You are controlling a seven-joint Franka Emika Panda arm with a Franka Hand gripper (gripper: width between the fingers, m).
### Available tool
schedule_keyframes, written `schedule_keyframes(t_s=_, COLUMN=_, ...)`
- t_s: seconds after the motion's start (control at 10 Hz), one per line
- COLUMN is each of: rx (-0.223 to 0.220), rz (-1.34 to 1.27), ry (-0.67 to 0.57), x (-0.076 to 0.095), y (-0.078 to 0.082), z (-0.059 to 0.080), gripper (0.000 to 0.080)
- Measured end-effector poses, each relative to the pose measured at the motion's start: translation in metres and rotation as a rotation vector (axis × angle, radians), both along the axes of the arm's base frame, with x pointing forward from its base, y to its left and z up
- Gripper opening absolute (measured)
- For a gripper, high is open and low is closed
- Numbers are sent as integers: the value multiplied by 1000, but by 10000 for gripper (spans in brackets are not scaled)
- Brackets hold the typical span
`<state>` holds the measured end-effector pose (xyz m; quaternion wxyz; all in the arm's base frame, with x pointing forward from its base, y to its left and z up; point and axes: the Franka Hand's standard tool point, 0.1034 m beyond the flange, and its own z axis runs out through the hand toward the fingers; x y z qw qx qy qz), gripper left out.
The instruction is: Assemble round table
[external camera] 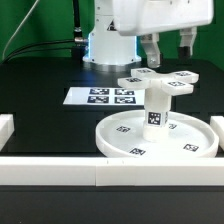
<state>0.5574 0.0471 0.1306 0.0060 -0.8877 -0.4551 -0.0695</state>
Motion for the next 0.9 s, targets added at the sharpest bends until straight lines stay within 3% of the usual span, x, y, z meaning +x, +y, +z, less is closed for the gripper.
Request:
schedule_keyframes(t_s=0.4, rx=-31, rz=222, ry=-2, x=-3, y=-11, z=-7, gripper=649)
schedule_keyframes(t_s=0.9, rx=-33, rz=206, ry=15, x=-6, y=-12, z=-15, gripper=649)
